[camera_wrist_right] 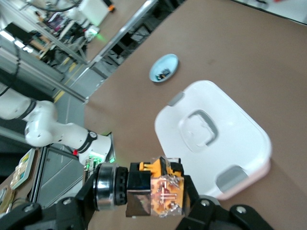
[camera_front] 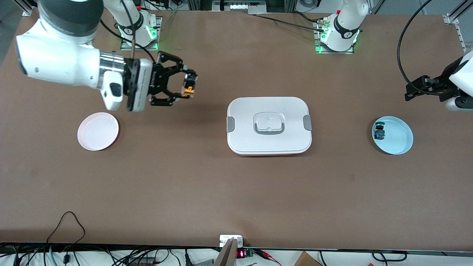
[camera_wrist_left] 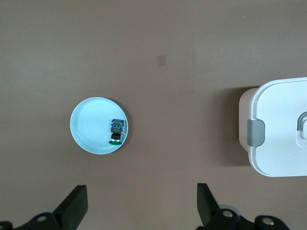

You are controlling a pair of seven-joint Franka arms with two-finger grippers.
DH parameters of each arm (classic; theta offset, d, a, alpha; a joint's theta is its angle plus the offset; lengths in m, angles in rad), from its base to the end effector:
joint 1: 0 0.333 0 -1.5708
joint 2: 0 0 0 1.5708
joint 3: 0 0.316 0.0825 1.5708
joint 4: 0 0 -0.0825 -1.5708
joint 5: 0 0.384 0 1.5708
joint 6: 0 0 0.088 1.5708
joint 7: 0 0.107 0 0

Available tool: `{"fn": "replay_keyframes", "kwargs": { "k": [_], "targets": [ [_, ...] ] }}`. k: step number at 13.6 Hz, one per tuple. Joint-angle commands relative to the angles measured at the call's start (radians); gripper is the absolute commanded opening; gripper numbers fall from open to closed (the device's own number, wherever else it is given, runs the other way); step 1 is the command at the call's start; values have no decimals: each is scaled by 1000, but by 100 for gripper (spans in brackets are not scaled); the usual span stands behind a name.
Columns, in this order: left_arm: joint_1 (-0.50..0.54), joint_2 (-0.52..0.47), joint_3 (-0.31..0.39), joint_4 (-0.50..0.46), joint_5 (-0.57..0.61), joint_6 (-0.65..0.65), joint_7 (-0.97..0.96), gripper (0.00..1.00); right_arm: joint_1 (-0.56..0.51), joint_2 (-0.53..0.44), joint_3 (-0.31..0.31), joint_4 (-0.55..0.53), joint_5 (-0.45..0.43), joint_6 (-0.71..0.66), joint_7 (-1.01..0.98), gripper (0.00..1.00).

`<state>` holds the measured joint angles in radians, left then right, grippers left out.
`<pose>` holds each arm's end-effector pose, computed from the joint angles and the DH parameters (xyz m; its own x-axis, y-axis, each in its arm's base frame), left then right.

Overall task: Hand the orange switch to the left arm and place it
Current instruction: 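Lift the orange switch and carry it above the white box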

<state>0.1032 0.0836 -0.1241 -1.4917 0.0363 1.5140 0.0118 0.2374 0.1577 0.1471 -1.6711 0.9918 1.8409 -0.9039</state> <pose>0.5741 -0.0048 0.6100 0.9977 -0.0308 -0.0609 -0.0324 -0.9992 -0.0253 0.5535 0.2894 0.5454 0.6068 0.5445 0.5790 0.7716 -0.2288 -0.5935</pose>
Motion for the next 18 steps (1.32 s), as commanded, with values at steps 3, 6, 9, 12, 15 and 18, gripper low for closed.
{"fn": "replay_keyframes", "kwargs": {
  "k": [3,6,9,12,15,18],
  "targets": [
    [6,-2,-6,31,-42,2,26,100,74,65,-6,16,203,81,-375,0],
    [0,39,-9,51,-29,-32,23,100,141,97,-6,16,408,217,-594,0],
    [7,88,-5,53,-45,-49,22,100,207,149,-6,16,661,311,-869,0],
    [87,96,3,53,-254,-122,28,100,258,193,-8,25,775,343,-935,0],
    [225,136,3,39,-636,-273,20,100,307,232,-9,71,864,425,-960,0],
    [234,145,-5,-24,-962,-292,-33,100,339,246,-9,109,906,501,-958,0]
  ]
}}
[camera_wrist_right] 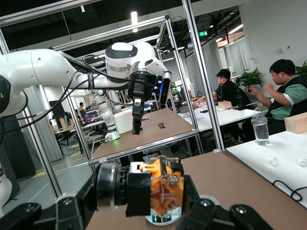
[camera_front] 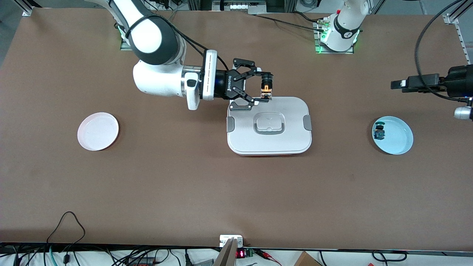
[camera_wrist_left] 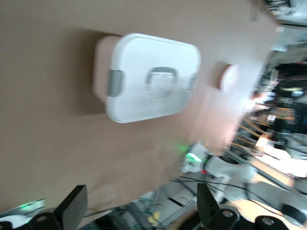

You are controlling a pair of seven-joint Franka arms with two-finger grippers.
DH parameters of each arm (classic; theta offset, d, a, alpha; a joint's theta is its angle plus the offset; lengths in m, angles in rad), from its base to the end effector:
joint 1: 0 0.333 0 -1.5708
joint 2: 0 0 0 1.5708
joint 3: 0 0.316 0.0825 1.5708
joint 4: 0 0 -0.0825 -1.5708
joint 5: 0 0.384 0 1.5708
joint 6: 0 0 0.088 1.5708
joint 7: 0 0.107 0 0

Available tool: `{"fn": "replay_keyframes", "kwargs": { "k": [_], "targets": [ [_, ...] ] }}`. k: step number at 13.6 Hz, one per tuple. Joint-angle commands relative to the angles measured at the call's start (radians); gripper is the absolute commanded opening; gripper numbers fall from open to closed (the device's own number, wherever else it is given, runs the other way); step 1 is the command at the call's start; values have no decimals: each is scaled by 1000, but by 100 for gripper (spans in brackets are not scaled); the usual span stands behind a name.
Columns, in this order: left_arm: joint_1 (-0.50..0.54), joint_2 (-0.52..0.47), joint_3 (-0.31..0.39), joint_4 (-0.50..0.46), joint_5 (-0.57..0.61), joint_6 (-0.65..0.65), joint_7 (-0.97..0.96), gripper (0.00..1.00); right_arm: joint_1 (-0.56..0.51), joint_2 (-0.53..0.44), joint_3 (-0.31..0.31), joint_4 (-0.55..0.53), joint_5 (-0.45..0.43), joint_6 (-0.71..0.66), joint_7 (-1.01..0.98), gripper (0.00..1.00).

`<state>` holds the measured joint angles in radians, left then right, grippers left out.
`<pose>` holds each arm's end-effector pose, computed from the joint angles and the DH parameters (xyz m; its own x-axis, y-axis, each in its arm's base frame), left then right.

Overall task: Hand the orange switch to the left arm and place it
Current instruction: 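Hold the switch over the box while the left gripper reaches toward it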

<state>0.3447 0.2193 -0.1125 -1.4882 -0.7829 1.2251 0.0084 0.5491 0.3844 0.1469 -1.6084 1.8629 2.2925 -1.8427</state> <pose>0.5785 0.0494 0.5579 0.9349 -0.0371 -0.3530 0.2457 -0.6502 0.7190 0.5377 0.4577 0.4664 0.2652 0.0093 0.9642 0.9610 -0.0840 -0.2635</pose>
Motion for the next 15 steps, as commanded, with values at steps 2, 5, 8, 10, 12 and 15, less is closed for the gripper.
{"fn": "replay_keyframes", "kwargs": {
  "k": [2,5,8,10,12,15],
  "targets": [
    [-20,-3,-65,-84,-237,84,-31,100,29,19,-9,47,35,59,-21,0],
    [-21,-41,-174,-208,-353,218,-36,100,49,19,-9,47,36,99,-13,0],
    [-23,-35,-304,-238,-429,377,-21,100,52,19,-9,47,36,100,-4,0],
    [-23,-35,-380,-228,-431,474,-2,100,60,19,-9,47,35,131,-4,0],
    [-27,-25,-395,-231,-467,522,60,100,68,19,-9,47,35,145,-3,0],
    [-58,2,-404,-231,-513,579,108,100,69,19,-9,47,35,145,-3,0]
  ]
}}
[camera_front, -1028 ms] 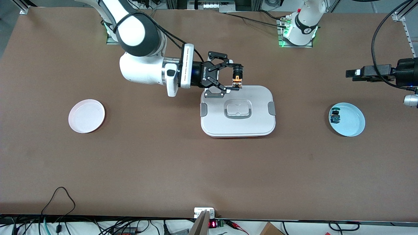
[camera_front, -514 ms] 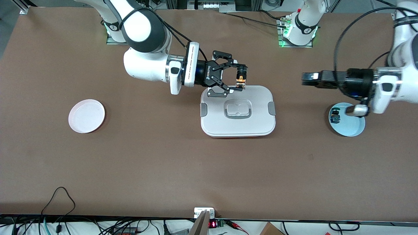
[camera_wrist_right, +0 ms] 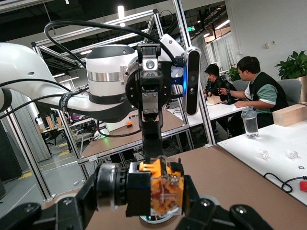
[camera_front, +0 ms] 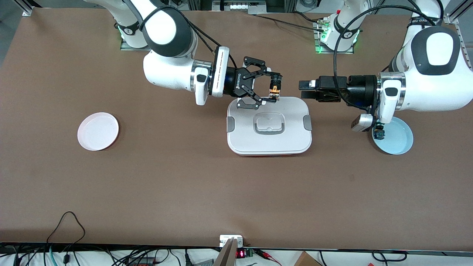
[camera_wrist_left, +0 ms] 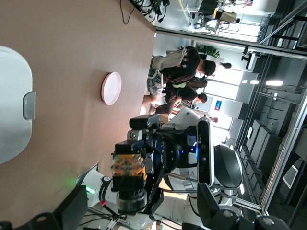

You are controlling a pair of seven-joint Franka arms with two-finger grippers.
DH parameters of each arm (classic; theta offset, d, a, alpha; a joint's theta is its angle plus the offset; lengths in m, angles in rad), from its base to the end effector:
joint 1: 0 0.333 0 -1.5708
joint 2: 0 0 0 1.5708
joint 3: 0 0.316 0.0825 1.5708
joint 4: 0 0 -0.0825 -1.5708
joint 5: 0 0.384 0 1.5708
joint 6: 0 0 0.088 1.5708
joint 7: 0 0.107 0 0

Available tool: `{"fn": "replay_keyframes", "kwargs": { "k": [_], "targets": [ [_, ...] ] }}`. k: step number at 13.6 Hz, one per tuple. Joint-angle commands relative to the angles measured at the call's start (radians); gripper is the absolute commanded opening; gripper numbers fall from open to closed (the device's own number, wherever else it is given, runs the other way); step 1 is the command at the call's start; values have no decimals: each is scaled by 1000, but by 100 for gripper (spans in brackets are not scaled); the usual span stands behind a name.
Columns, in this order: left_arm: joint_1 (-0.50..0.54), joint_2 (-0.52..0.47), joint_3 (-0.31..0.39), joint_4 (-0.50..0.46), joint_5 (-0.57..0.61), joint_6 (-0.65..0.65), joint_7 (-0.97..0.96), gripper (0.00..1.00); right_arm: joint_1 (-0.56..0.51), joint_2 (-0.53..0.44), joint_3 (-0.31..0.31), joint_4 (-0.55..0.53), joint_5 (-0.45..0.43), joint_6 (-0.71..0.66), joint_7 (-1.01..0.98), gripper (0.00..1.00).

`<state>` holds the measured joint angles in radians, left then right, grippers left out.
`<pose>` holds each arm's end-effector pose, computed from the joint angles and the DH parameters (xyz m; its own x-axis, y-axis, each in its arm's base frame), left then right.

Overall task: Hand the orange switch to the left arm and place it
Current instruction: 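Hold the switch over the box while the left gripper reaches toward it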

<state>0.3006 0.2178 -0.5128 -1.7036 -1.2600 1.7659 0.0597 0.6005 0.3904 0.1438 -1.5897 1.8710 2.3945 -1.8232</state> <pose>0.5988 -0.1869 0.5322 0.9746 -0.0529 -0.2176 0.1967 -0.2622 0.9448 0.5263 0.4751 0.4667 0.2809 0.0326 0.9592 0.9520 -0.1363 -0.2742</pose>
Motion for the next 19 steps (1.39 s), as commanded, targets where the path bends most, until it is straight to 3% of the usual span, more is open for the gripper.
{"fn": "replay_keyframes", "kwargs": {
  "k": [1,9,14,19],
  "targets": [
    [-26,12,-4,-16,-39,47,66,100,19,13,-6,28,27,41,-24,0],
    [-58,46,-10,-36,-93,43,48,100,19,11,-6,17,28,51,-31,0],
    [-72,46,-10,-42,-93,43,5,95,18,5,-6,-7,23,52,-39,1],
    [-75,45,-16,-60,-91,43,5,77,19,5,-6,-12,22,52,-47,1]
  ]
}}
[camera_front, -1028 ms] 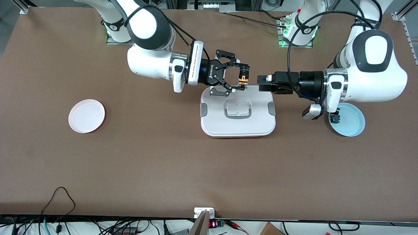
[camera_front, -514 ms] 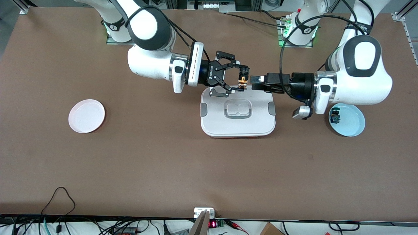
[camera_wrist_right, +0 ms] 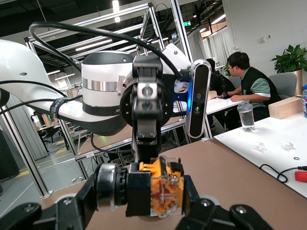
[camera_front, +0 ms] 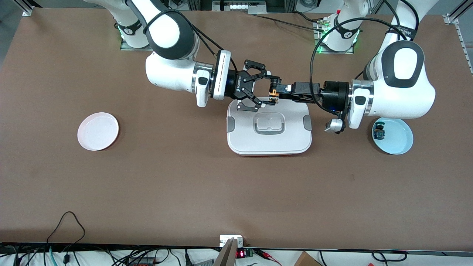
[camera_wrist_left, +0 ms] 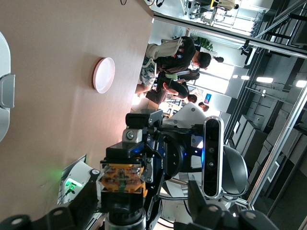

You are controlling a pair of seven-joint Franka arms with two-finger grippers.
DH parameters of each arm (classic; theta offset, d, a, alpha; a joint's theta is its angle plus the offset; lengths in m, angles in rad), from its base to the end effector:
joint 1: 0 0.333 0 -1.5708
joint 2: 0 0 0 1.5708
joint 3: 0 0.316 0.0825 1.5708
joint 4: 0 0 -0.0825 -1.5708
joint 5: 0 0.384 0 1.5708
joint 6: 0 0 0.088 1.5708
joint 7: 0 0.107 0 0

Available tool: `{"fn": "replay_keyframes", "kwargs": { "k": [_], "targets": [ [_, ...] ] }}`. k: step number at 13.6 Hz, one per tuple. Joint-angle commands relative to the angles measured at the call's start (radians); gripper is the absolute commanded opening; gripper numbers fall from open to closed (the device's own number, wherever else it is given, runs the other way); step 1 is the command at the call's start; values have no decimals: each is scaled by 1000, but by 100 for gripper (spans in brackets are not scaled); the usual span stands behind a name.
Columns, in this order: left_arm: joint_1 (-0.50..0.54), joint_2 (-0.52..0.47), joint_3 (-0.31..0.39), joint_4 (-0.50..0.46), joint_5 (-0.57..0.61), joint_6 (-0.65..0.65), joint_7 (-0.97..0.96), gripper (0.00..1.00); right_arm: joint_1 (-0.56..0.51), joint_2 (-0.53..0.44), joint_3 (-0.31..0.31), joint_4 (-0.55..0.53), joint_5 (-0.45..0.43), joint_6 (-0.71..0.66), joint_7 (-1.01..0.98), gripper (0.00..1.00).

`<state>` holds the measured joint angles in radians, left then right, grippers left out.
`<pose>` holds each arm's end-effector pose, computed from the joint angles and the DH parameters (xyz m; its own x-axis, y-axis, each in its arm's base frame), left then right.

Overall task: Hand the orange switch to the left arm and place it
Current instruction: 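Close the left gripper on the orange switch beside the right gripper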

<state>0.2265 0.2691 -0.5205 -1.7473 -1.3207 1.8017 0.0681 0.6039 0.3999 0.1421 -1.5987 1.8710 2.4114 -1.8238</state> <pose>0.5902 -0.2324 0.4896 0.9486 -0.0983 -0.3007 0.2734 -0.2233 0.9356 0.5267 0.4745 0.4545 0.2943 0.0490 0.9545 0.9465 -0.1536 -0.2840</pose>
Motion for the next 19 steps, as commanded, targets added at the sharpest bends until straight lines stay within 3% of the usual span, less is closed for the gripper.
{"fn": "replay_keyframes", "kwargs": {
  "k": [1,3,4,5,9,12,13,14,19],
  "targets": [
    [-1,-7,-9,-18,-31,7,-4,75,16,-4,-4,-3,22,35,-46,1],
    [-3,-7,-9,-29,-29,7,-4,67,16,-6,-4,-3,20,35,-46,1],
    [-3,-7,-9,-29,-31,5,-4,56,16,-7,-4,-3,20,35,-46,1],
    [-3,-7,-9,-29,-29,5,-2,40,14,-7,-6,-3,20,35,-46,1],
    [-3,-7,-9,-29,-20,2,10,3,14,-9,-6,-6,19,35,-46,1],
    [-3,-7,-9,-29,-18,-1,10,0,14,-9,-6,-6,17,35,-46,3],
    [-1,-8,-9,-29,-18,-1,4,0,16,-10,-6,-6,19,35,-32,31],
    [-1,-8,-9,-28,-18,-4,3,0,14,-10,-6,-7,19,35,-31,99],
    [11,-7,-1,-21,1,-42,4,0,14,-13,-6,-7,22,37,-29,100]
  ]
}}
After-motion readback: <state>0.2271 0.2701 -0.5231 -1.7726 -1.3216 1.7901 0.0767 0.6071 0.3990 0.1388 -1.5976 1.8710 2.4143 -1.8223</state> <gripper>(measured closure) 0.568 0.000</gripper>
